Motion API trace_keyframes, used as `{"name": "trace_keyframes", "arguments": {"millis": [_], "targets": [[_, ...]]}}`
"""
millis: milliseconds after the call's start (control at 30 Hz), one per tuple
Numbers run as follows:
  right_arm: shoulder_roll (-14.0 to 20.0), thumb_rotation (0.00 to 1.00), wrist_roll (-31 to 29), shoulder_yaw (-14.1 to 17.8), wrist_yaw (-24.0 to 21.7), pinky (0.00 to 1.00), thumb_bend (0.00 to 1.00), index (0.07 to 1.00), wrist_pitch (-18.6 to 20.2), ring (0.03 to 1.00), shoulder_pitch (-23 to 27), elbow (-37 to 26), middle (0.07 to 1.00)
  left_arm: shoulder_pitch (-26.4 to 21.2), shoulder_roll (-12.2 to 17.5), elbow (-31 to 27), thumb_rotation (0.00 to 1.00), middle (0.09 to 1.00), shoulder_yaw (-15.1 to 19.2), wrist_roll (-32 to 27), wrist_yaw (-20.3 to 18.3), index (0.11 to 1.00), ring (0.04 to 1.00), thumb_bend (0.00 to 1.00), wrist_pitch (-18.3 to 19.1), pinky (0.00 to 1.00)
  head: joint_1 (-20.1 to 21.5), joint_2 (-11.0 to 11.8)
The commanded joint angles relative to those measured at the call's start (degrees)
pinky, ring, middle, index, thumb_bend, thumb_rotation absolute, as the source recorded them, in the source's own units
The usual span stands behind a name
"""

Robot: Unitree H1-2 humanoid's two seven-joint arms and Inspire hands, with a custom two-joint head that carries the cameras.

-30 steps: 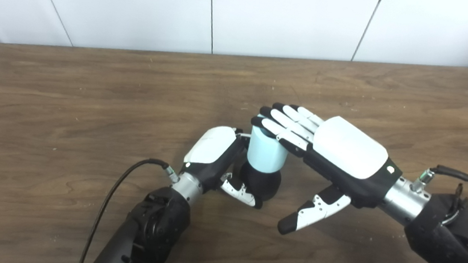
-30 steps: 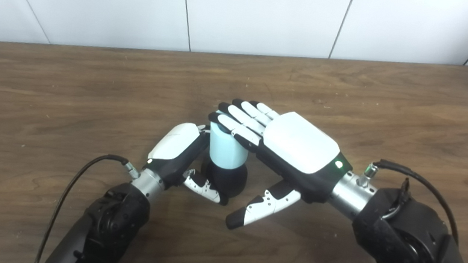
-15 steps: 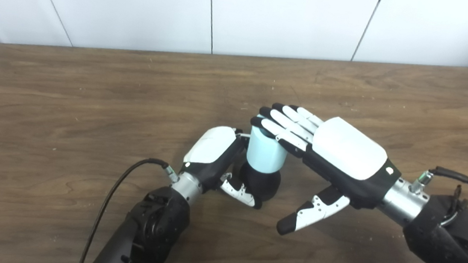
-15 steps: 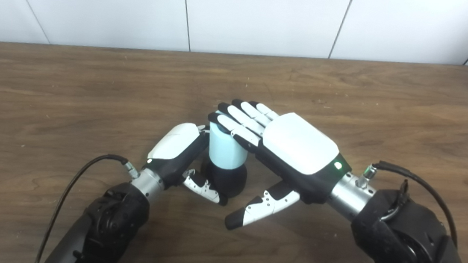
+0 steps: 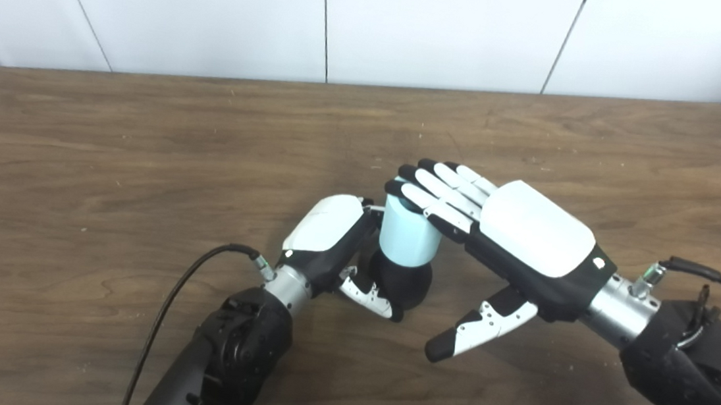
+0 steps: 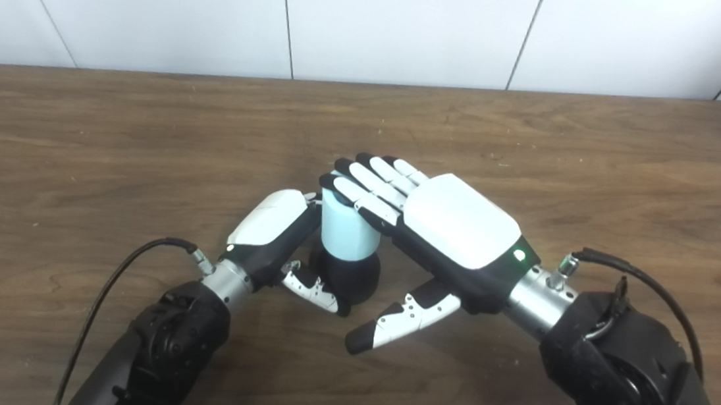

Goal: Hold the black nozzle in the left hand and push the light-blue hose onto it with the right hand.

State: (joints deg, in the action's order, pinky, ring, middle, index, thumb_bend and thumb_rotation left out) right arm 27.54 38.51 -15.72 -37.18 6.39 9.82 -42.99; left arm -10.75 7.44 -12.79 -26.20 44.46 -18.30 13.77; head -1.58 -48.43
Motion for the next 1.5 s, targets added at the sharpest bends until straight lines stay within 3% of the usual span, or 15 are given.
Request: {"name": "trace_keyframes", "arguments": {"millis": [0,1100,1467], "targets": [[1.9,1.00,0.0,-1.6,-5.1,1.00,0.66,0.972,1.2,1.000,-1.5,1.9,0.996,1.0,0.3,-0.2,0.00,0.506,0.0,0.1,-2.0,0.480,0.668,0.52,2.4,0.92,0.0,0.0],[2.4,1.00,-0.7,-3.3,-6.4,1.00,0.66,0.965,3.7,1.000,-0.8,1.9,0.993,0.6,0.6,0.0,0.00,0.517,-0.3,0.6,-2.2,0.476,0.670,0.52,2.6,0.92,-0.1,0.0],[2.2,1.00,-2.2,0.2,-6.2,1.00,0.65,0.964,6.4,0.998,4.1,-4.0,0.991,0.5,0.5,0.6,0.00,0.515,0.0,-0.3,-1.7,0.476,0.670,0.52,2.4,0.92,0.0,0.4]]}}
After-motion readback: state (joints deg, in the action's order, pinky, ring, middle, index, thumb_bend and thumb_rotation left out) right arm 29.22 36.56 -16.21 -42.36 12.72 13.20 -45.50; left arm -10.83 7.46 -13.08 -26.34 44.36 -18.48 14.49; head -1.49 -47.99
